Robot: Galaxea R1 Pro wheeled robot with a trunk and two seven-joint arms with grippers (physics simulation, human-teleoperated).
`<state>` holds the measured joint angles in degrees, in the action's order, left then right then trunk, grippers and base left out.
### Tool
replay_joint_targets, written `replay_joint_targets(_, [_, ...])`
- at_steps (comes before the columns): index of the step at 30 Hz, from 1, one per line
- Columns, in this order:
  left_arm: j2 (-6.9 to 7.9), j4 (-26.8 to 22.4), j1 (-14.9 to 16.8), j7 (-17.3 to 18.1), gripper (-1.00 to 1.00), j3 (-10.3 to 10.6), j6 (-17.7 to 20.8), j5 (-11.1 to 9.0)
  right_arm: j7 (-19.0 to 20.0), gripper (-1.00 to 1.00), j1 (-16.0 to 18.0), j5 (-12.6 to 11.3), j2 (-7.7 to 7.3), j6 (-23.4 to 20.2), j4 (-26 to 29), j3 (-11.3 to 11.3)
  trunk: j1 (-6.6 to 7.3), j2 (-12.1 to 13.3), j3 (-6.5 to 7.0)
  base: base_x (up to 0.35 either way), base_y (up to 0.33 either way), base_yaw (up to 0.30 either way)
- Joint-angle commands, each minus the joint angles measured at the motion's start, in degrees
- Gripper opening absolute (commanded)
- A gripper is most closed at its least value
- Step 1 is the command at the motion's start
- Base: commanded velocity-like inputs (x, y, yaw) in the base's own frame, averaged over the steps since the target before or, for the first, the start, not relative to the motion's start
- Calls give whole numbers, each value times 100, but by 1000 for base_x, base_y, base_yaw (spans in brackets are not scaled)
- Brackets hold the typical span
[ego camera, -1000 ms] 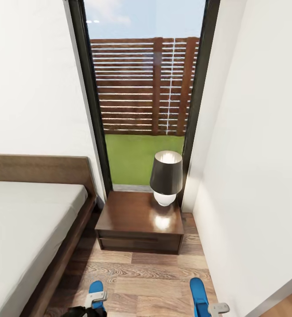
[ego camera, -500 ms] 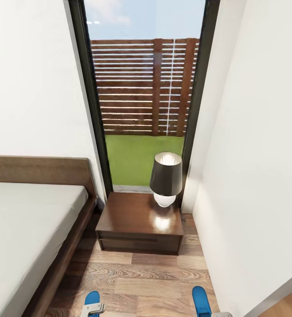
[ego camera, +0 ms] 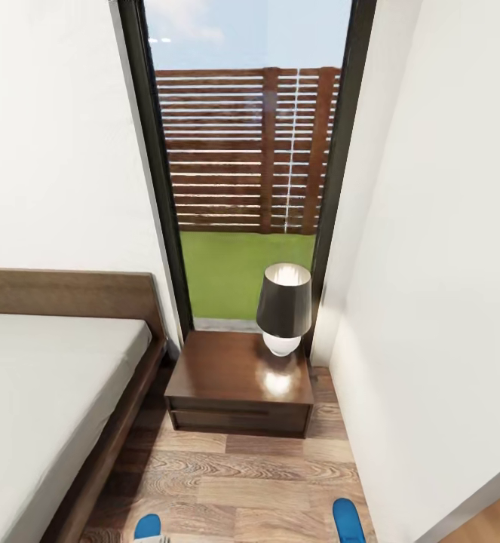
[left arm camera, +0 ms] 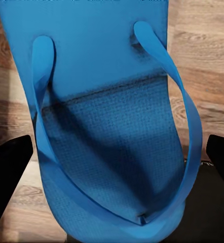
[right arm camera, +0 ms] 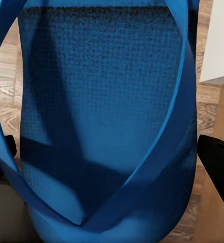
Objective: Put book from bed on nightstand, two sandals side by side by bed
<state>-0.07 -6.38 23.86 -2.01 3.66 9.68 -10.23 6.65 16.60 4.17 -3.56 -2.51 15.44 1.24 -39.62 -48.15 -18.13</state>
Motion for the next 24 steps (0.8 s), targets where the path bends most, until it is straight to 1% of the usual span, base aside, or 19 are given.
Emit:
replay_joint_targets(1, [4, -14, -15, -22, -100, 39, 14, -59, 23, -100, 1, 43, -1, -11, -1, 14, 22, 37, 12, 0, 0, 0])
replay_joint_targets(8, [33, -12, -118, -24, -100, 41, -161, -55, 26, -100, 1, 45, -17, 46, -40, 16, 176, 318, 138, 0, 0, 0])
replay_joint_targets(15, [149, -12, -188, 36, -100, 41, -350, -52, 29, -100, 1, 70, -37, 72, -213, 9, 329, 598, 263, 0, 0, 0])
replay_joint_targets(19, [191, -12, -237, 50, -100, 40, -490, -55, 29, -100, 1, 75, -58, 210, -336, 7, 417, 759, 335, 0, 0, 0])
replay_joint_targets(24, [221, -12, -305, 131, -100, 39, -772, -61, 29, -100, 1, 61, -109, 525, -540, 2, 527, 959, 425, 0, 0, 0])
